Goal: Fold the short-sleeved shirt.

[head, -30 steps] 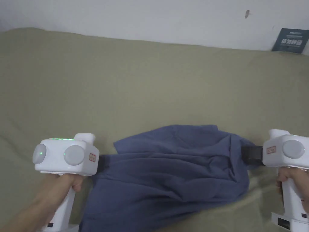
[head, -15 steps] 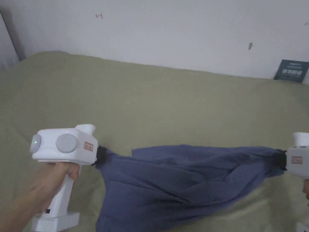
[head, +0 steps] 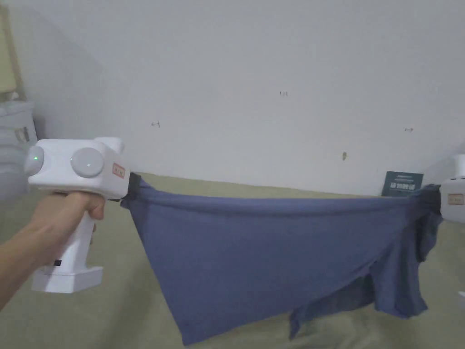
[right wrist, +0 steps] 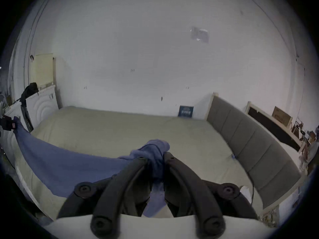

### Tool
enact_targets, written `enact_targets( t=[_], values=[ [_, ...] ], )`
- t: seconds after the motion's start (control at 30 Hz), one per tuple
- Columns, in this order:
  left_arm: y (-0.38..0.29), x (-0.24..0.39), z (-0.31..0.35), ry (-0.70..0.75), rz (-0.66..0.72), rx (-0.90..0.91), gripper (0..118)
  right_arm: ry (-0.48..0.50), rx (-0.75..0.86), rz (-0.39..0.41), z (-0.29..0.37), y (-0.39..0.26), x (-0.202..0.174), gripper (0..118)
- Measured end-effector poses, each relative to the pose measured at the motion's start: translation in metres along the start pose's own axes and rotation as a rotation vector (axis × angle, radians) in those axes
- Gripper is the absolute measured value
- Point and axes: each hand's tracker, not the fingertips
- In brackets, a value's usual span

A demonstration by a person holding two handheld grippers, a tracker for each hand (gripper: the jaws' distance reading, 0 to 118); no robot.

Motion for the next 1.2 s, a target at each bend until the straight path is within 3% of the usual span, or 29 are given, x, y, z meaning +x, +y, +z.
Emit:
enact_targets(
  t=[0.17, 0.4, 0.63, 0.8, 0.87, 0.97, 1.2],
  values=[
    [0.059, 0.028, 0.002, 0.036, -0.005, 0.084, 6, -0.037, 0.056, -0.034, -0.007, 0.061, 0.015, 13],
    [0.118, 0.060, -0.047, 0.116, -0.044, 0.142, 6, -0.098, 0.108, -0.012, -0.053, 0.118, 0.025, 13],
    [0.130, 0.076, -0.126, 0.170, -0.058, 0.174, 6, -0.154, 0.107, 0.016, -0.127, 0.116, 0.008, 13],
    [0.110, 0.077, -0.197, 0.218, -0.055, 0.133, 6, -0.162, 0.084, 0.007, -0.189, 0.085, -0.010, 13],
    [0.087, 0.075, -0.221, 0.228, -0.049, 0.117, 6, -0.133, 0.084, -0.037, -0.209, 0.058, -0.016, 13],
    [0.043, 0.071, -0.255, 0.234, -0.065, 0.035, 6, -0.112, 0.010, -0.019, -0.231, 0.005, -0.020, 14],
    [-0.083, 0.057, -0.253, 0.140, -0.059, -0.118, 6, -0.049, -0.230, -0.124, -0.204, -0.144, 0.003, 14]
  ],
)
